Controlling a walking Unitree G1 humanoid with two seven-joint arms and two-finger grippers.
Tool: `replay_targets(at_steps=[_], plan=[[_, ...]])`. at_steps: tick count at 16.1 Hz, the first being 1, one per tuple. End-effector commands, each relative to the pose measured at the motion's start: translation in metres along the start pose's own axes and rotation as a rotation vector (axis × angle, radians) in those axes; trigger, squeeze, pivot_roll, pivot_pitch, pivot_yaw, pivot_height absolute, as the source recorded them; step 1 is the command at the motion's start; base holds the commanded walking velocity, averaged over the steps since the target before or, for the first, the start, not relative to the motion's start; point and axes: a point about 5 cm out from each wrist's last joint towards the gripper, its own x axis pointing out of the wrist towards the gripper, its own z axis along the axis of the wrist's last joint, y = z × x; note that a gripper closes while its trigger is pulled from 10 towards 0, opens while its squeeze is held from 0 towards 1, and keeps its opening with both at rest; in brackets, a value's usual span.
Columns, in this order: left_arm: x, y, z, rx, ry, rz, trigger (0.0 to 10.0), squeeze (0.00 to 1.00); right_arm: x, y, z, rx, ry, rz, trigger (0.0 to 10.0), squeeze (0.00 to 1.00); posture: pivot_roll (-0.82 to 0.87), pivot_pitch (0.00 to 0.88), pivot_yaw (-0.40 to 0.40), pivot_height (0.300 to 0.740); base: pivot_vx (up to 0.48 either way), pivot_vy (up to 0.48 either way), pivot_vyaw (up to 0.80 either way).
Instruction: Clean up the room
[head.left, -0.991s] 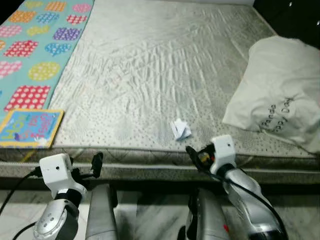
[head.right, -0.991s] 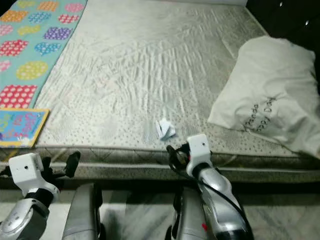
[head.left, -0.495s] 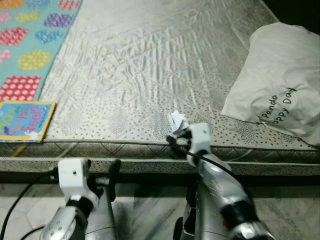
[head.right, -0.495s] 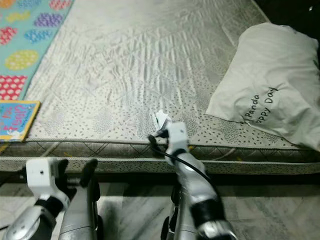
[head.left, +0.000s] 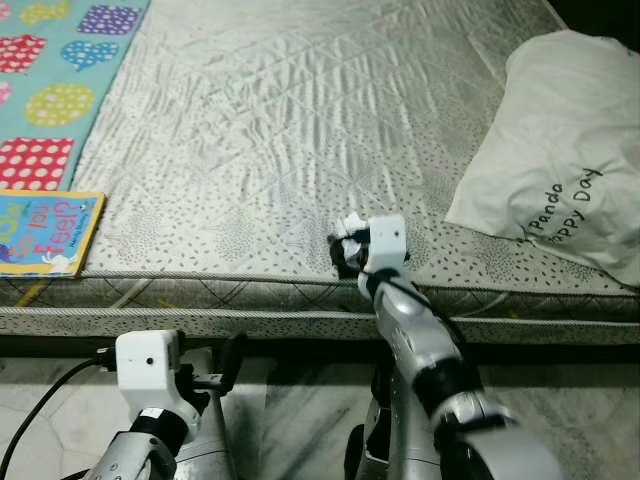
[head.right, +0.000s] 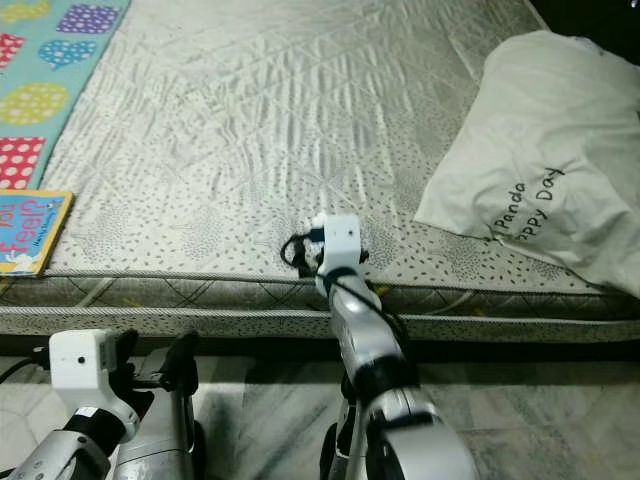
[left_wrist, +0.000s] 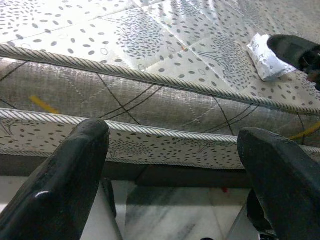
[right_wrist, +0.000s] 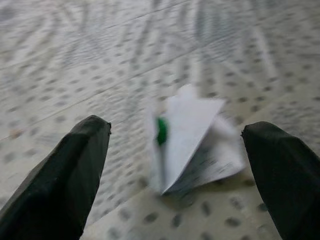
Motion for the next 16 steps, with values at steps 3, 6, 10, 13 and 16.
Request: replay_targets(at_steps=[3,6,10,13,16], plan=[[-0.006,-0.003,-0.001,0.001,0.015,0.015,10.0,0.0,0.003,0.01,-0.004,-0.048,0.031,-0.059,10.0,0.0,0.19,0.261,-0.1,0.529,0.0,0.0,0.0],[-0.01,-0.004,-0.001,-0.001,0.023,0.023,10.0,0.0,0.003,0.018,-0.015,-0.12,0.098,-0.095,10.0,0.0,0.21,0.268,-0.102,0.529,0.0,0.0,0.0],[-0.014,-0.001,0.0,0.004,0.029,0.037,10.0,0.0,-0.001,0.022,-0.025,-0.16,0.127,-0.137,3.9,0.0,0.23,0.275,-0.098,0.529,0.0,0.0,0.0],[-0.014,-0.002,0.003,0.0,0.022,0.032,10.0,0.0,0.001,0.023,-0.019,-0.148,0.109,-0.178,0.0,0.0,0.24,0.276,-0.092,0.529,0.0,0.0,0.0],[-0.014,-0.004,0.005,-0.004,0.016,0.023,10.0,0.0,0.003,0.025,-0.016,-0.113,0.113,-0.198,0.0,0.0,0.24,0.272,-0.094,0.529,0.0,0.0,0.0]])
